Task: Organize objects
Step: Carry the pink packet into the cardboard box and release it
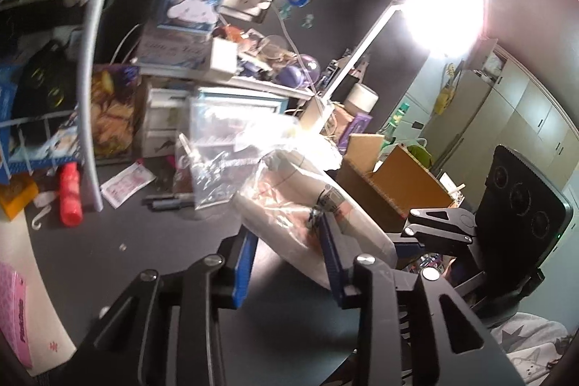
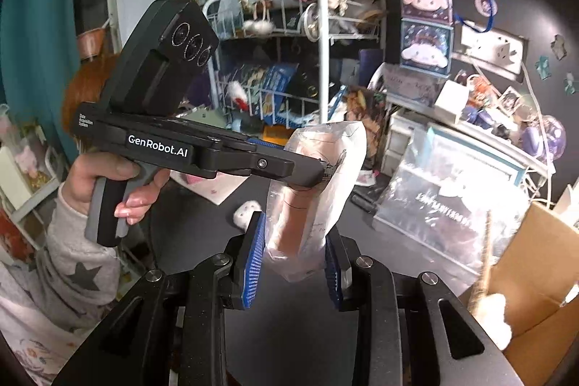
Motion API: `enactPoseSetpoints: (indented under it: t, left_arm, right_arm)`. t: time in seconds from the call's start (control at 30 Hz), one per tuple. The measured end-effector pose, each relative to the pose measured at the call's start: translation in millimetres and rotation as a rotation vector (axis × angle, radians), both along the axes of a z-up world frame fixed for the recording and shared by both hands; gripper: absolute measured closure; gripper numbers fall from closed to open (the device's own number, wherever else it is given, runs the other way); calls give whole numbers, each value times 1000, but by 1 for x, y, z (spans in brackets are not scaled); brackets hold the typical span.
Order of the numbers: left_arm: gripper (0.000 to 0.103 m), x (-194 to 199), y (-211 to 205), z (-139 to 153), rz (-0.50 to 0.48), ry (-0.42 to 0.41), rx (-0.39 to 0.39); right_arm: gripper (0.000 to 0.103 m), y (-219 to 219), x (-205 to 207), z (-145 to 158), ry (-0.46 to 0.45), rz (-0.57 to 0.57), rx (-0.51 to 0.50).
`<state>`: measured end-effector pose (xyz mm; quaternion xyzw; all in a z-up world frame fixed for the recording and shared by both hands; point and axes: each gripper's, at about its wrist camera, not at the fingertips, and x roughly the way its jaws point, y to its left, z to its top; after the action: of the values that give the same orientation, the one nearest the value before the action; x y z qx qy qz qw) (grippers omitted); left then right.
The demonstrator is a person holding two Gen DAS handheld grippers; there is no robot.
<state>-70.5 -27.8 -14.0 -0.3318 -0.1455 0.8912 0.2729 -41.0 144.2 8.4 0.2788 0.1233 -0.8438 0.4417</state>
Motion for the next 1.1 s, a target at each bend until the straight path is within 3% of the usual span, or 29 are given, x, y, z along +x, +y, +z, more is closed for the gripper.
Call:
enactPoseSetpoints:
  t: [0.43, 0.77, 1.1]
  left_arm:
    - [73, -41, 78, 32, -141, 32, -15]
    - [75, -74, 159, 37, -272, 5, -78]
    - [75, -97, 208, 27, -347, -49, -98]
  right_arm:
    - [78, 67, -8, 30, 58, -134, -10]
    - [78, 131, -15, 24, 43, -284, 41]
    - [78, 174, -27, 12, -8, -387, 52]
